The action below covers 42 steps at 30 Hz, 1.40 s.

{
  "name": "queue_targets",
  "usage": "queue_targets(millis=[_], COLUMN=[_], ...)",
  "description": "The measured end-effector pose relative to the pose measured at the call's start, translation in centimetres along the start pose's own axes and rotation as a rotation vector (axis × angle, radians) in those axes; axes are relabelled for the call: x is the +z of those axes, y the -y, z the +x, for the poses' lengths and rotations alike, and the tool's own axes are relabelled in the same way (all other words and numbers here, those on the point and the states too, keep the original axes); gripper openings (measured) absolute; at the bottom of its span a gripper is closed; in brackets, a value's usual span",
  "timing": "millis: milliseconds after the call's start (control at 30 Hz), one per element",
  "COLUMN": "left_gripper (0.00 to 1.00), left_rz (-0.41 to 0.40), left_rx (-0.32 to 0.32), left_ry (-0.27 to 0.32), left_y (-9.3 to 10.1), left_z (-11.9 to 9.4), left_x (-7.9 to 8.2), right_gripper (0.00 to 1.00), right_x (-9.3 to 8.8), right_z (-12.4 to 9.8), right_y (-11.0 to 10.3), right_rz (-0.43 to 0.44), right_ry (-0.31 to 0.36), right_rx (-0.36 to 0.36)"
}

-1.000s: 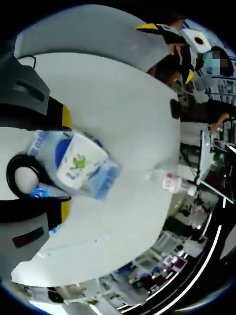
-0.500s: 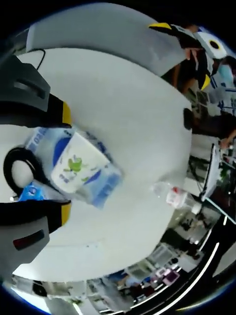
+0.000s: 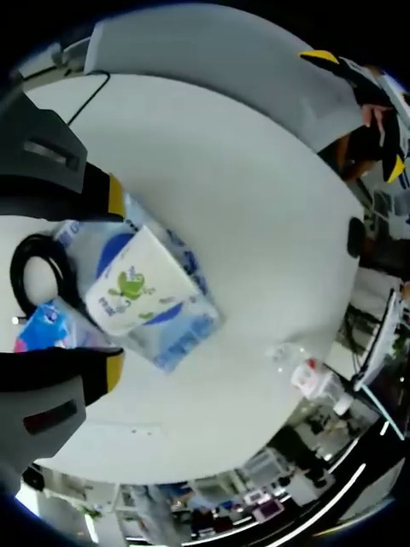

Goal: Arrange the tabletop items into an orderly group along one side of the table until the central work area is clear of visible clutter.

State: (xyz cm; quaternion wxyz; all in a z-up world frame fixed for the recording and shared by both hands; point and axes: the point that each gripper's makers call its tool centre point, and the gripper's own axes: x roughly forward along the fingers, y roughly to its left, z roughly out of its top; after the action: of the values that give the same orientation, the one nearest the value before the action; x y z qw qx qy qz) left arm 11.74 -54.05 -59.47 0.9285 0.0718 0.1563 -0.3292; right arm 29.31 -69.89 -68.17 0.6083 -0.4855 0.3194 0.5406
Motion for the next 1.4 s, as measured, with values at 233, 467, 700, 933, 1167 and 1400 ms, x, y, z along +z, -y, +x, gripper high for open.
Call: queue_targets(millis=[233,467,700,933,1167,1400], left_gripper=[0.99,0.99,0.99,0.99,0.99,0.99], left_rz=[0.000,0.007,0.021,0.011,0.019,0.039], left_rx=[0.002,-0.003,-0.007,-0.012,-0.017,-0.013], left_ry=[-0.002,-0.008,-0.014,-0.016,-0.023,-0.037], left_y=[-0.1,0.1,0.2,0.2,0.3,0.2], left_z=[0.0,0.0,0.0,0.0,0.1,0.1], left_x=[0.0,-0.1,-0.2,-0.3,-0.5,-0.8], right_gripper=[0.56,0.56,0.55,0.54,0.52,0.52], right_x=[0.0,0.3,0.8,-0.4,-0.3,-0.5], right_z=[0.3,1.0,1.3,2.0,2.3,2.8], right_y=[0.1,0.1,0.3,0.2,0.3,0.0], right_rz=[-0.065,-0.159,-0.208,-0.388,-0.374,-0.419], right_ry=[-0.036,-0.077,-0.091,-0.190,-0.196,-0.199], right_rx=[0.021,0.051,0.062,0.122,0.146,0.168])
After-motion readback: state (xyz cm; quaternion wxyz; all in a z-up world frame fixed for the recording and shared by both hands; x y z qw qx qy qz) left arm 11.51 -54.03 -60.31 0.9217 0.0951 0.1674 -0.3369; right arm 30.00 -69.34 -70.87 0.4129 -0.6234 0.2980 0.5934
